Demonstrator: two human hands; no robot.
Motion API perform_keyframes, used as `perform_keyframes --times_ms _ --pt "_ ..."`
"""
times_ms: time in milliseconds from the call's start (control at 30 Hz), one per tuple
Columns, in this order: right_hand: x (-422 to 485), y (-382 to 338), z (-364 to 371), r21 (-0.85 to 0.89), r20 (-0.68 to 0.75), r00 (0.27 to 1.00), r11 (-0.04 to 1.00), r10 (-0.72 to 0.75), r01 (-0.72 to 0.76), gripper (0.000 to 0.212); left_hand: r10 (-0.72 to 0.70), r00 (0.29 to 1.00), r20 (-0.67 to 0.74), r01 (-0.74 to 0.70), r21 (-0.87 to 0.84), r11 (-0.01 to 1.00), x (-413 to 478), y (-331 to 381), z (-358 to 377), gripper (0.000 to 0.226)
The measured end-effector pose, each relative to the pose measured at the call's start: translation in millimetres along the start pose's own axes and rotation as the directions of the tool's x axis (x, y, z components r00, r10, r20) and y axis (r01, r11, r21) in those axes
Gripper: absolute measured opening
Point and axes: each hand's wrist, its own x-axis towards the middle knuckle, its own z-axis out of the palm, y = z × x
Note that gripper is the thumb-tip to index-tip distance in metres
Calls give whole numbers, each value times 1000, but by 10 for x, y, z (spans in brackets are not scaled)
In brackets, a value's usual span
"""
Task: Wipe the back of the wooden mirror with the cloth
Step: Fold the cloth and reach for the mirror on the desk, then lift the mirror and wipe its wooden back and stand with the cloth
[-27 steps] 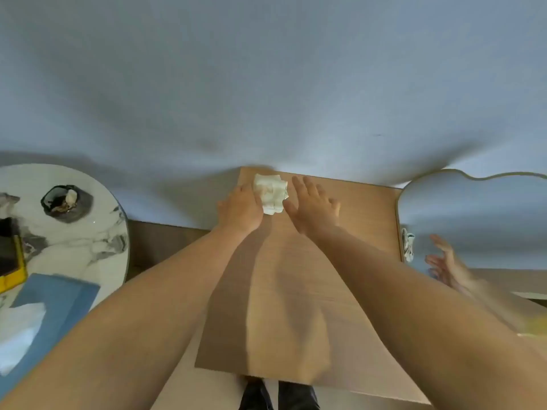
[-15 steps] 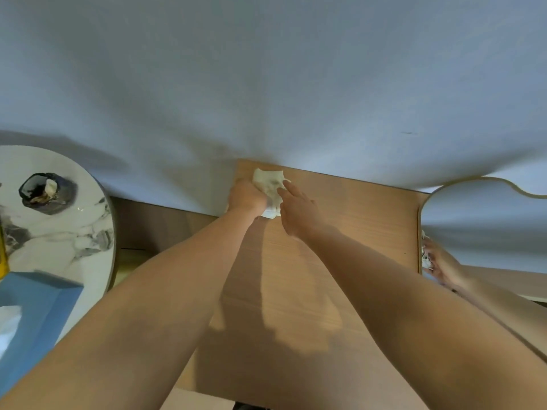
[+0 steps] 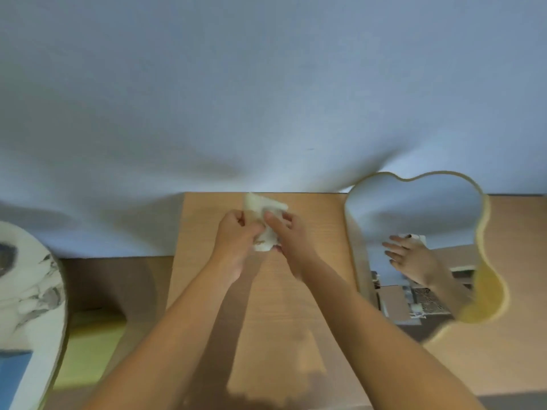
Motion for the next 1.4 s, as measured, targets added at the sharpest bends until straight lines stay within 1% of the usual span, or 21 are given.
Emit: perform_keyframes --times_ms 67,167,267,333,400,467,500,533,600,667,700,733,767,800,833,900,967,1067,1233,1300,1400 --pt "-392 -91 -267 206 93 996 979 -12 -8 56 -17 992 122 30 -103 994 -372 36 221 42" --pt "-1036 -215 -718 399 113 993 917 -35 -13 49 -44 937 347 117 -191 975 -911 24 564 43" --pt "-1625 -284 -1164 438 5 998 898 -57 49 38 -57 844 533 192 -201 960 -1381 -14 947 37" --pt "-1944 -319 -1446 457 -114 992 884 -51 98 39 -62 793 606 218 -188 958 -1651 -32 1205 23" --pt "-2193 -374 -1700 453 -191 980 880 -62 143 37 -62 772 633 161 -101 982 -1879 -27 1446 7" --pt "-2361 -449 -1961 438 -251 964 879 -84 190 31 -36 782 623 20 33 999 -2025 -15 1685 7" --pt "-2415 -498 -2099 426 -282 954 879 -97 216 30 -17 787 616 -50 91 995 -2081 5 1816 14" --pt "-2452 -555 -2246 415 -315 943 878 -108 239 30 -1 796 606 -95 127 987 -2126 19 1952 22" --pt "-2479 -663 -2559 419 -367 924 867 -111 271 27 34 837 546 -109 106 988 -2138 21 2255 31" --pt "-2451 -767 -2891 430 -378 918 855 -121 290 24 121 882 455 -201 132 971 -2088 -26 2573 17" --pt "-2412 -809 -3056 434 -375 919 852 -125 293 23 179 893 413 -288 219 932 -2045 -62 2730 9" --pt "-2359 -838 -3216 438 -374 919 850 -124 293 22 229 893 388 -367 330 870 -1987 -123 2885 10" --pt "-2296 -853 -3368 442 -377 919 849 -119 291 22 263 887 379 -422 440 793 -1929 -181 3040 20" --pt "-2221 -852 -3509 445 -380 918 849 -110 286 23 283 887 364 -448 532 719 -1867 -240 3185 44" --pt "-2139 -840 -3637 446 -381 919 851 -97 275 26 297 891 343 -450 590 670 -1817 -295 3324 66" --pt "-1950 -791 -3864 449 -379 924 861 -58 238 28 342 884 318 -465 667 582 -1751 -370 3561 90" --pt "-1767 -736 -4022 454 -365 931 870 -14 192 24 374 879 297 -462 728 507 -1678 -425 3735 103" --pt "-1540 -634 -4116 455 -330 943 882 38 124 25 410 868 281 -458 771 442 -1558 -473 3894 113" --pt "-1340 -514 -4105 447 -266 958 894 109 22 25 424 879 217 -411 796 445 -1387 -438 4053 116" --pt "-1299 -512 -4083 427 -266 957 904 114 11 22 408 895 183 -381 787 484 -1331 -375 4067 112" --pt "-1246 -528 -4056 380 -271 957 925 103 8 17 342 930 131 -321 743 587 -1300 -327 4072 99"
